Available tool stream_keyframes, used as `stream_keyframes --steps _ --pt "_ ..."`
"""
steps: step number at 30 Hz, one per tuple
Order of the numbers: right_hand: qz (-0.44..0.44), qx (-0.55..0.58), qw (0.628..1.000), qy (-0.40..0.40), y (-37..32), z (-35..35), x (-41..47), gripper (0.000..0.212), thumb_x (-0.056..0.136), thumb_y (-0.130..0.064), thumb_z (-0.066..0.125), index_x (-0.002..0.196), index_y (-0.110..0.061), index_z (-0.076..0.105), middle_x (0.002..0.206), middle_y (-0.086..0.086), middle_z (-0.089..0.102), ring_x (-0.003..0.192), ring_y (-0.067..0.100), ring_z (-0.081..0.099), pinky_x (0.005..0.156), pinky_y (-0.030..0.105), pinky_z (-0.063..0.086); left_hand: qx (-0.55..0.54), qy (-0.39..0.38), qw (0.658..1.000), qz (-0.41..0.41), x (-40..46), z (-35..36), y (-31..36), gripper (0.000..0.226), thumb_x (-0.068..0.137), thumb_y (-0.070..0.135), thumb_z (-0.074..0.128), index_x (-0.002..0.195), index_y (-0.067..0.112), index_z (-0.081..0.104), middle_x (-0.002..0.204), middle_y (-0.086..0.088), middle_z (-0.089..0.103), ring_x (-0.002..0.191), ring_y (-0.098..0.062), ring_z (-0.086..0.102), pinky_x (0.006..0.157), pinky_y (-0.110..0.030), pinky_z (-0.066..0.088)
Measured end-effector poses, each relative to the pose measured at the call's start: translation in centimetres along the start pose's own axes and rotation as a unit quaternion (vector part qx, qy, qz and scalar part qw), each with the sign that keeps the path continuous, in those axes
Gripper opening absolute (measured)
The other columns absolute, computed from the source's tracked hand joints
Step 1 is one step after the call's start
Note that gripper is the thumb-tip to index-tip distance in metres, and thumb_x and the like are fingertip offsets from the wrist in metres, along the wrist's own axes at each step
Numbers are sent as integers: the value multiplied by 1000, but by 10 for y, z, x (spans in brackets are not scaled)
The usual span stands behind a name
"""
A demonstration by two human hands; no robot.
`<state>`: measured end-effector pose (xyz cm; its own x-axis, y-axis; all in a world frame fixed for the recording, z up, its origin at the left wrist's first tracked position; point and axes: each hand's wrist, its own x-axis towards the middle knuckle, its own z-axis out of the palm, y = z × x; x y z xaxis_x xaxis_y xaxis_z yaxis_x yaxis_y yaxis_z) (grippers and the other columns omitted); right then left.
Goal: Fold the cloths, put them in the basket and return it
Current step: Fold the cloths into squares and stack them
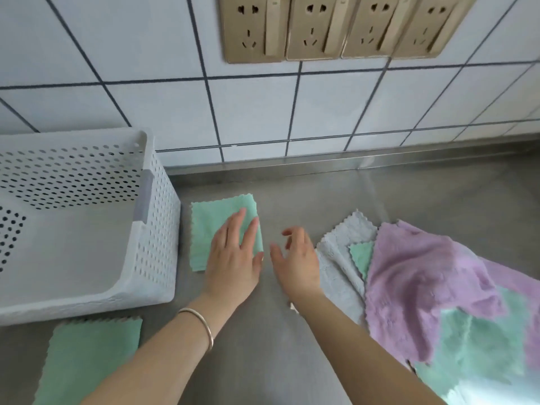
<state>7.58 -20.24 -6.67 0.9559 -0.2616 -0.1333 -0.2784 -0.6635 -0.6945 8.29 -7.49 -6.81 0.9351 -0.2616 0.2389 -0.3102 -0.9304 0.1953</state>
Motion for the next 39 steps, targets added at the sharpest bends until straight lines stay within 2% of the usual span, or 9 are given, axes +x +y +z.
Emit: stream_keyframes --steps 5,10,14,18,23,28,29,33,39 --pt "-105 -119 978 136 102 -58 -77 24 74 -22 44 92 -15 58 87 0 60 82 19 51 63 28 46 -56 -47 989 130 -20 3 77 61 62 25 76 118 15 54 120 -6 59 98 -25 61 79 -35 55" --pt "-84 -235 964 86 177 -99 -128 41 49 -13 68 89 -15 61 84 0 61 78 20 49 61 29 49 -90 -147 959 224 -56 20 138 52 59 26 76 108 16 61 104 1 65 90 -22 65 68 -31 57" --pt "-82 -260 959 73 198 -106 -130 18 65 -21 58 80 -16 68 80 -3 63 72 20 60 57 27 50 -98 -199 944 245 -72 32 172 40 65 25 68 104 17 64 103 3 66 91 -22 64 68 -32 56" --pt "-65 -179 977 100 193 -115 -122 24 75 -20 42 65 -14 63 63 -2 59 57 22 59 47 27 47 -98 -218 936 258 -77 39 193 35 70 34 66 102 20 64 103 6 66 95 -20 61 77 -33 53" --pt "-131 -116 966 193 174 -144 -115 4 79 -16 47 76 -16 50 64 0 56 61 22 50 53 26 34 -165 -92 958 215 -46 17 216 22 81 23 45 73 17 64 69 3 67 67 -21 63 59 -21 38" --pt "-92 -162 953 238 163 -195 -89 19 59 -3 70 69 -10 57 60 5 60 49 25 54 40 26 37 -205 27 956 207 -10 -33 232 27 80 20 38 78 16 64 60 -3 65 53 -25 57 47 -26 38" --pt "-99 -163 947 258 159 -206 -85 6 64 -9 64 67 -9 59 59 5 61 46 24 54 38 23 34 -212 43 957 194 -3 -45 230 29 80 21 37 81 14 65 62 -4 66 54 -26 58 48 -28 39" --pt "-139 -145 924 325 124 -253 -71 34 68 -26 33 66 -6 60 61 9 60 46 29 53 46 24 29 -241 87 961 106 17 -97 208 31 84 20 35 90 15 65 73 -5 69 64 -28 62 54 -33 45" --pt "-85 -203 956 193 70 -284 -61 15 82 -16 51 83 -16 66 76 11 65 73 37 59 60 32 42 -243 132 960 34 18 -154 138 24 91 25 44 94 15 66 63 -6 63 52 -23 50 51 -32 38"
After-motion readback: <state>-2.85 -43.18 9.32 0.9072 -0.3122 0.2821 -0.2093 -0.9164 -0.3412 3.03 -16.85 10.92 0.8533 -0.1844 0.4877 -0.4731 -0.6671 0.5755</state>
